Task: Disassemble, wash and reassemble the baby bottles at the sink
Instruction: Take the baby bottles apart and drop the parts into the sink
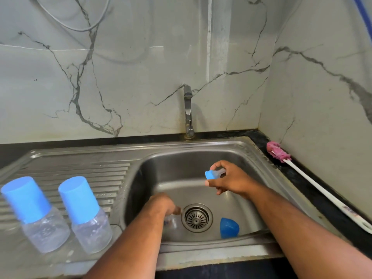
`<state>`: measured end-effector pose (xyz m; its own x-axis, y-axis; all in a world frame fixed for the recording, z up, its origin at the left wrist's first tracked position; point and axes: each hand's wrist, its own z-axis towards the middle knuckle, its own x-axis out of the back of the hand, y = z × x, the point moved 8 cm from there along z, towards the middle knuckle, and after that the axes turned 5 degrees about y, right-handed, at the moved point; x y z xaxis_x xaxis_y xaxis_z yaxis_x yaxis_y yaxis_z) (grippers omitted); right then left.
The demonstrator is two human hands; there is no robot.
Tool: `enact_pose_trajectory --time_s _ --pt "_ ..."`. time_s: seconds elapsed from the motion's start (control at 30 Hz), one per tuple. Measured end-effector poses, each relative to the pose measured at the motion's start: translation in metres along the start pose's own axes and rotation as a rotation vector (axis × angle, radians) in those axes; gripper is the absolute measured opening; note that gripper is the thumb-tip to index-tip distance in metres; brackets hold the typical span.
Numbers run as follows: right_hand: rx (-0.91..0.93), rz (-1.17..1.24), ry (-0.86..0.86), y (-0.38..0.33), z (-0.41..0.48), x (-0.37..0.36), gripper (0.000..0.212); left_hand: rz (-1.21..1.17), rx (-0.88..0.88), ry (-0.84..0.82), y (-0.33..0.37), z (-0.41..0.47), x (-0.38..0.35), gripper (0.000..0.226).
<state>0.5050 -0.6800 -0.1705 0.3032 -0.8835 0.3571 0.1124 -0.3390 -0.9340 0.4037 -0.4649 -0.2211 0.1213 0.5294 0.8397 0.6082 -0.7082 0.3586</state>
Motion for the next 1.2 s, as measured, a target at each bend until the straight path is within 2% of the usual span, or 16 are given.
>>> enact_pose_trajectory --time_s 0.1,0.2,0.4,0.47,0.53,0.57,0.63,0.7,0.77,1.0,1.1,1.2 --pt "0.034 -0.068 -0.066 -0.006 -0.007 -0.006 0.048 0.183 0.075 -0.152 -0.010 -0.007 -0.016 0.064" --pt "0.066 -0.116 -0.109 -0.010 -0.012 -0.011 0.047 0.258 0.112 -0.219 -0.014 -0.010 -0.023 0.062" --pt "0.098 -0.172 -0.160 -0.015 -0.016 -0.015 0.044 0.368 0.062 -0.215 -0.012 -0.009 -0.025 0.059" --pt "0.102 -0.179 -0.163 -0.014 -0.015 -0.015 0.044 0.353 -0.029 -0.125 -0.003 -0.002 -0.019 0.056" --pt "0.107 -0.175 -0.163 -0.014 -0.015 -0.015 0.045 0.167 -0.124 0.045 0.012 0.001 -0.002 0.052" --pt "0.113 -0.175 -0.162 -0.015 -0.015 -0.016 0.045 -0.027 -0.172 0.095 0.021 0.000 0.007 0.051" --pt "0.127 -0.181 -0.156 -0.017 -0.014 -0.018 0.048 -0.480 -0.258 0.042 0.040 -0.010 0.013 0.051" --pt "0.156 -0.188 -0.159 -0.021 -0.013 -0.021 0.049 -0.693 -0.304 -0.083 0.058 -0.023 0.013 0.053" --pt "0.198 -0.197 -0.183 -0.024 -0.013 -0.024 0.044 -0.741 -0.329 -0.150 0.066 -0.030 0.010 0.058" --pt "0.249 -0.234 -0.191 -0.031 -0.014 -0.031 0.037 -0.920 -0.300 -0.226 0.070 -0.026 0.008 0.061" --pt "0.254 -0.251 -0.171 -0.031 -0.013 -0.029 0.034 -0.984 -0.279 -0.263 0.071 -0.030 0.008 0.049" --pt "0.296 -0.266 -0.144 -0.038 -0.014 -0.031 0.041 -1.040 -0.261 -0.218 0.071 -0.029 0.010 0.031"
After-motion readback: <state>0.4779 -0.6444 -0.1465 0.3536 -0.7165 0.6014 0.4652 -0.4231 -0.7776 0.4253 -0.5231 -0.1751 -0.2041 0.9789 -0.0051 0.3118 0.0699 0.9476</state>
